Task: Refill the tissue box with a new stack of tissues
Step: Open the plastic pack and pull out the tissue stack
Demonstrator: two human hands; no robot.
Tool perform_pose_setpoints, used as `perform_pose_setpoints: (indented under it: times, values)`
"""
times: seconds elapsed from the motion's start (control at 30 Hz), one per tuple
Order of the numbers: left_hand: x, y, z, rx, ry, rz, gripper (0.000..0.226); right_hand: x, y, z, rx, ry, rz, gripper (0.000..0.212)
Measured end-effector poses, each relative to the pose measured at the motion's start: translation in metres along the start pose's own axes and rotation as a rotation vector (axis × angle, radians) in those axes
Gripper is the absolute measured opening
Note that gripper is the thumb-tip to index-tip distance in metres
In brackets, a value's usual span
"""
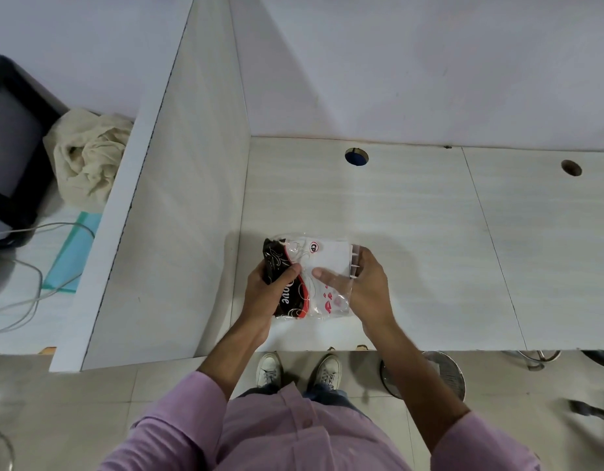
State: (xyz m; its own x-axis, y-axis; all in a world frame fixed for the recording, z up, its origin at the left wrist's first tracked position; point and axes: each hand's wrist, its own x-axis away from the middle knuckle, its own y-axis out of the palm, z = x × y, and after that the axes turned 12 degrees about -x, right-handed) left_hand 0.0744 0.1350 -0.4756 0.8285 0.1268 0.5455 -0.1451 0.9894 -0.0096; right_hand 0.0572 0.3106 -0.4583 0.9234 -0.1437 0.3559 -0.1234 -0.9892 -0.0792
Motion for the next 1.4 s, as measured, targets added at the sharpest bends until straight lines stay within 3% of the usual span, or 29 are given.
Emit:
perform_pose_setpoints:
  times: [0.13, 0.33, 0.47, 0.63, 0.73, 0.8, 0.87, 1.03, 1.4]
  values:
    - [0.000, -0.001, 0.000, -0.019, 0.030, -0.006, 0.022, -0.001, 0.001, 0.001, -0.007, 0.073, -0.045, 0.053]
    - [-0.001, 0.000, 0.002, -0.003, 0.041, 0.003, 0.020, 0.004, 0.006, -0.003, -0.016, -0.004, -0.002, 0.061]
    - [-0.002, -0.003, 0.001, -0.004, 0.051, -0.034, 0.021, 0.002, 0.005, -0.009, -0.080, 0.027, -0.099, 0.056]
    - [-0.002, -0.004, 0.003, -0.010, 0.043, -0.101, 0.031, 0.009, -0.003, -0.021, -0.276, 0.182, -0.362, 0.036]
    - [-0.003, -0.006, 0.003, 0.002, 0.040, -0.125, 0.055, 0.008, -0.010, -0.018, -0.354, 0.228, -0.469, 0.046]
    - [-0.004, -0.009, 0.003, 0.024, 0.029, -0.136, 0.058, 0.004, -0.014, -0.011, -0.365, 0.258, -0.501, 0.058]
    - [-0.005, -0.011, 0.003, 0.032, 0.014, -0.134, 0.056, 0.002, -0.016, -0.003, -0.340, 0.263, -0.488, 0.060]
    - [-0.008, -0.009, 0.006, 0.049, -0.034, -0.086, 0.047, 0.004, -0.022, -0.003, -0.387, 0.310, -0.395, 0.040]
    - [-0.016, -0.007, 0.006, 0.012, -0.078, -0.092, 0.030, 0.000, -0.030, 0.000, -0.501, 0.319, -0.293, 0.034]
